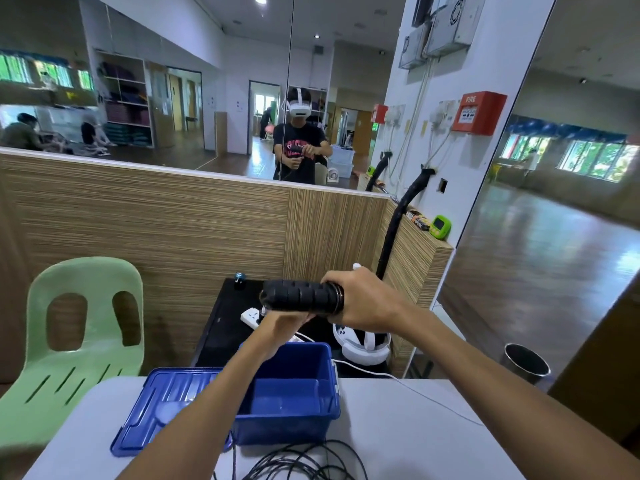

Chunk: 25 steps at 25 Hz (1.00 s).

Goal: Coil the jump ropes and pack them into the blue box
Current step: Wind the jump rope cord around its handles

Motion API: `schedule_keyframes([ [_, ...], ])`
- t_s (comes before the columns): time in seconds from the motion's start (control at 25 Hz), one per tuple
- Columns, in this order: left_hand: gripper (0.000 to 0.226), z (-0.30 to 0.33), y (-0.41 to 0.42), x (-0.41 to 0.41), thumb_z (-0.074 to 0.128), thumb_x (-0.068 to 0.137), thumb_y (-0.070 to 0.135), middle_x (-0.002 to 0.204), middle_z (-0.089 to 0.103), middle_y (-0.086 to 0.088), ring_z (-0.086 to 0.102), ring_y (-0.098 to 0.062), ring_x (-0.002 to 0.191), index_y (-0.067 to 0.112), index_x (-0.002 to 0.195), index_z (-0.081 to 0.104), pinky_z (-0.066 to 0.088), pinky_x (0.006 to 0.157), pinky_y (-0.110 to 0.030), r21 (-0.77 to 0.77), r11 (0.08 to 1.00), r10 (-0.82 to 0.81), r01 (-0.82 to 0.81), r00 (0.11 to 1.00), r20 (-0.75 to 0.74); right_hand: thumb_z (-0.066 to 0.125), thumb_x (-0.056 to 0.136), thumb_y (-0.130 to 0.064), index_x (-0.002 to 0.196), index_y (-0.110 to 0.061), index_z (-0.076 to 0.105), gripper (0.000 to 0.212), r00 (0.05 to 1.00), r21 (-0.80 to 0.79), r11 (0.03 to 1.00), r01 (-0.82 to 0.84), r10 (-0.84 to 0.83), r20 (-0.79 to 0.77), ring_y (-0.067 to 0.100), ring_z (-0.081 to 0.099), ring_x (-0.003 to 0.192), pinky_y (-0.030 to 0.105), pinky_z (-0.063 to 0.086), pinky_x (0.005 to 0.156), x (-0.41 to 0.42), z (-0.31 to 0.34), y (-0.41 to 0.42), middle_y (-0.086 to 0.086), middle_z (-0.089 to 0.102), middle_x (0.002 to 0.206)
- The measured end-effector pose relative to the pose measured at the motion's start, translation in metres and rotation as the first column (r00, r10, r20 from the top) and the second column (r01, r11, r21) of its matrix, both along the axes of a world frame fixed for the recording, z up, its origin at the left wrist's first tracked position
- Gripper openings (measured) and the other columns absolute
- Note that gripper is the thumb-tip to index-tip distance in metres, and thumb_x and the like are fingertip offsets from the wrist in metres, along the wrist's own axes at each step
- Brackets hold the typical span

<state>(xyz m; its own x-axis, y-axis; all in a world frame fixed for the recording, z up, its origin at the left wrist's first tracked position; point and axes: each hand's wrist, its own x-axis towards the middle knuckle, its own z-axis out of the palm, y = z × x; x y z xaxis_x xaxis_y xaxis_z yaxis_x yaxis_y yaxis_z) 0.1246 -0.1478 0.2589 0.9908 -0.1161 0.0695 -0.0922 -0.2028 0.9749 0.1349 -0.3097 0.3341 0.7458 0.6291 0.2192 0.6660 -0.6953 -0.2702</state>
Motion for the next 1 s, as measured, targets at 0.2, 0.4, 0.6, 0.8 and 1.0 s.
schedule_keyframes([
  [0.2,0.040,0.024,0.012,0.027,0.047,0.091,-0.011,0.053,0.054,0.010,0.050,0.001,0.047,0.013,0.059,0.053,0.043,0.055,-0.024,0.092,0.979,-0.182,0.181,0.983,0.005,0.078,0.078,-0.021,0.122,-0.024,0.063,0.047,0.994,0.025,0.995,-0.093,0.094,-0.045,0.005,0.063,0.074,0.020,0.051,0.075,-0.006,-0.009,-0.008,-0.008,0.069,0.086],
  [0.4,0.038,0.038,0.022,0.036,0.055,0.096,0.014,0.056,0.055,0.012,0.050,0.003,0.051,0.021,0.059,0.058,0.039,0.056,-0.011,0.513,0.803,-0.398,0.302,0.914,0.085,0.077,0.074,-0.055,0.130,-0.033,0.051,0.066,0.987,-0.074,0.985,-0.158,0.161,0.023,0.005,0.063,0.079,0.021,0.051,0.074,-0.011,-0.014,-0.008,-0.009,0.069,0.093],
  [0.6,0.061,0.051,0.025,0.040,0.042,0.097,0.052,0.062,0.060,-0.004,0.056,-0.019,0.056,0.004,0.064,0.060,0.050,0.063,-0.033,0.903,0.383,-0.484,0.194,0.875,0.017,0.071,0.082,-0.038,0.100,-0.016,0.051,0.036,0.967,-0.287,0.942,-0.174,0.219,0.132,0.021,0.059,0.071,0.030,0.045,0.062,-0.025,-0.034,0.001,0.003,0.064,0.089],
  [0.8,0.056,0.060,0.019,0.033,0.036,0.098,0.052,0.070,0.061,-0.008,0.058,-0.027,0.066,0.013,0.062,0.052,0.051,0.065,-0.041,0.978,0.195,-0.499,-0.076,0.851,0.165,0.063,0.084,-0.033,0.105,-0.011,0.050,0.033,0.978,-0.383,0.923,0.019,0.062,0.197,0.029,0.062,0.075,0.039,0.049,0.061,-0.014,-0.052,0.006,0.008,0.064,0.090],
  [1.0,0.031,0.063,-0.003,0.021,0.038,0.102,0.029,0.103,0.061,-0.017,0.060,-0.036,0.094,0.007,0.094,0.058,0.046,0.074,-0.040,0.979,0.196,-0.348,-0.056,0.929,0.123,0.055,0.091,-0.028,0.120,-0.008,0.048,0.036,0.931,-0.336,0.900,0.276,-0.163,0.328,0.033,0.063,0.088,0.036,0.040,0.064,-0.003,-0.064,0.018,0.011,0.064,0.099],
])
